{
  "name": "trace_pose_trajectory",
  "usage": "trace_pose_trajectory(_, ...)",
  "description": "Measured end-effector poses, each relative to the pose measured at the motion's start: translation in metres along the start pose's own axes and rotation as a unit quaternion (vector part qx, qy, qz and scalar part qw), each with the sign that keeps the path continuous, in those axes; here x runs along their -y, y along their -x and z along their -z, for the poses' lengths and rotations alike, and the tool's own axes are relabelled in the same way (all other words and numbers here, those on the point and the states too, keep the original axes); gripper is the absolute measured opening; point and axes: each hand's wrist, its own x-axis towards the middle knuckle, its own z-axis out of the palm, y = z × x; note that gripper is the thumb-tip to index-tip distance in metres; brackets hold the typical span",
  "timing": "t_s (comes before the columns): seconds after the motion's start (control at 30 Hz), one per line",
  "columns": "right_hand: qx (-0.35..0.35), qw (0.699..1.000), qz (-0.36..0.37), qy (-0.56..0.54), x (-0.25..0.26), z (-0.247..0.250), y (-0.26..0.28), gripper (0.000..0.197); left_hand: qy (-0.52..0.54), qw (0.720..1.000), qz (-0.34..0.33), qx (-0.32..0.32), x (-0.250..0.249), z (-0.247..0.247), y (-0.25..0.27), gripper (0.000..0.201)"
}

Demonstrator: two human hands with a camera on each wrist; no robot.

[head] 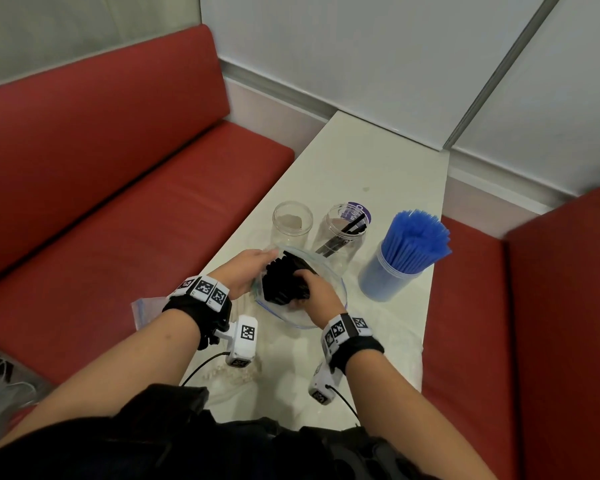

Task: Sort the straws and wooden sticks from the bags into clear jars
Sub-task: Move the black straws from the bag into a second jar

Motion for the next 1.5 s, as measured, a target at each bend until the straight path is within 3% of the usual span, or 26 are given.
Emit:
trace_pose_trajectory(0.07,-0.025,1.0,-0.008,-0.002,-0.004,0.001,-0.001,0.049,0.031,0.999,0.0,0.023,0.003,0.003,0.003,0.037)
trace_pose_trajectory(0.17,-0.05,0.999,-0.003,-0.009,-0.007,0.006,-0.004,0.029,0.014,1.0,-0.01,-0.012,-0.001,0.003,0.005,0.038)
trace_pose_trajectory(0.37,-0.11,0.992,0.028,-0.051,0.007,0.015,-0.004,0.03,-0.049,0.996,-0.009,-0.079,-0.015,0.0,0.006,0.039)
trace_pose_trajectory(0.5,-0.047,0.998,0.013,-0.04,0.012,0.022,0.002,0.032,-0.066,0.994,0.0,-0.088,-0.014,-0.001,0.004,0.039)
trace_pose_trajectory(0.63,-0.026,0.999,0.021,-0.043,0.032,0.067,0.003,0.034,-0.062,0.994,0.006,-0.088,-0.013,-0.001,0.003,0.04)
trace_pose_trajectory(0.73,-0.017,0.99,0.017,-0.141,0.049,0.117,0.004,0.026,-0.058,0.995,0.011,-0.079,-0.014,-0.001,0.004,0.039)
trace_pose_trajectory(0.8,-0.063,0.968,0.034,-0.241,0.059,0.154,0.005,0.019,-0.061,0.995,0.016,-0.072,-0.014,-0.001,0.006,0.038)
trace_pose_trajectory(0.97,-0.275,0.891,0.096,-0.348,0.065,0.219,-0.009,0.021,-0.063,0.995,0.02,-0.073,-0.015,-0.001,0.007,0.039)
trace_pose_trajectory(1.07,-0.335,0.879,0.054,-0.335,0.052,0.212,-0.03,0.014,-0.065,0.995,0.024,-0.074,-0.015,-0.002,0.007,0.039)
trace_pose_trajectory(1.23,-0.361,0.887,-0.026,-0.286,0.024,0.167,-0.055,0.021,-0.063,0.995,0.024,-0.079,-0.014,-0.002,0.008,0.039)
trace_pose_trajectory(1.5,-0.304,0.919,-0.083,-0.236,0.006,0.137,-0.066,0.041,-0.061,0.995,0.033,-0.077,-0.013,0.0,0.006,0.04)
